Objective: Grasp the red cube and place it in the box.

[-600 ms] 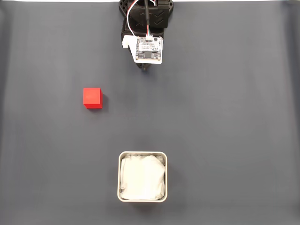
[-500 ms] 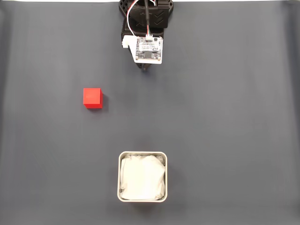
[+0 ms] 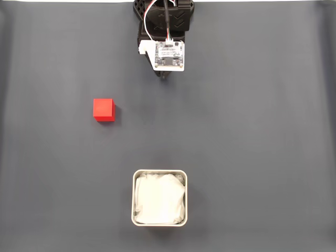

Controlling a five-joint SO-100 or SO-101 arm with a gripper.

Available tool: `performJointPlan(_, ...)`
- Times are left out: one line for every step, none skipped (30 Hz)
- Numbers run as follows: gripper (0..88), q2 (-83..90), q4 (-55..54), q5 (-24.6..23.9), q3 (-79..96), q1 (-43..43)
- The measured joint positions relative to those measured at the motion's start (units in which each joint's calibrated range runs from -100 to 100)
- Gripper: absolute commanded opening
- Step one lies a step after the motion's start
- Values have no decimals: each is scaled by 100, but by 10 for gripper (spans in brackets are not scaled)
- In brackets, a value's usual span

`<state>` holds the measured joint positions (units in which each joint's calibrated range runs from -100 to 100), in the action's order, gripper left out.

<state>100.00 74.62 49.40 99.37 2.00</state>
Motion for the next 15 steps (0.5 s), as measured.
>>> performJointPlan(0,0,0,0,0,0)
performJointPlan(0,0,0,0,0,0)
performJointPlan(0,0,0,0,0,0)
performJointPlan(0,0,0,0,0,0)
performJointPlan(0,0,0,0,0,0)
performJointPlan(0,0,0,0,0,0)
performJointPlan(0,0,0,0,0,0)
performJointPlan(0,0,0,0,0,0)
performJointPlan(0,0,0,0,0,0)
performJointPlan(0,0,0,0,0,0)
performJointPlan(0,0,-8,0,0,0)
performJointPlan(0,0,-64,-5,0,0)
performJointPlan(0,0,-143,-20,-54,0)
performJointPlan(0,-69,-350,-44,-145,0)
performJointPlan(0,-200,-557,-83,-262,0)
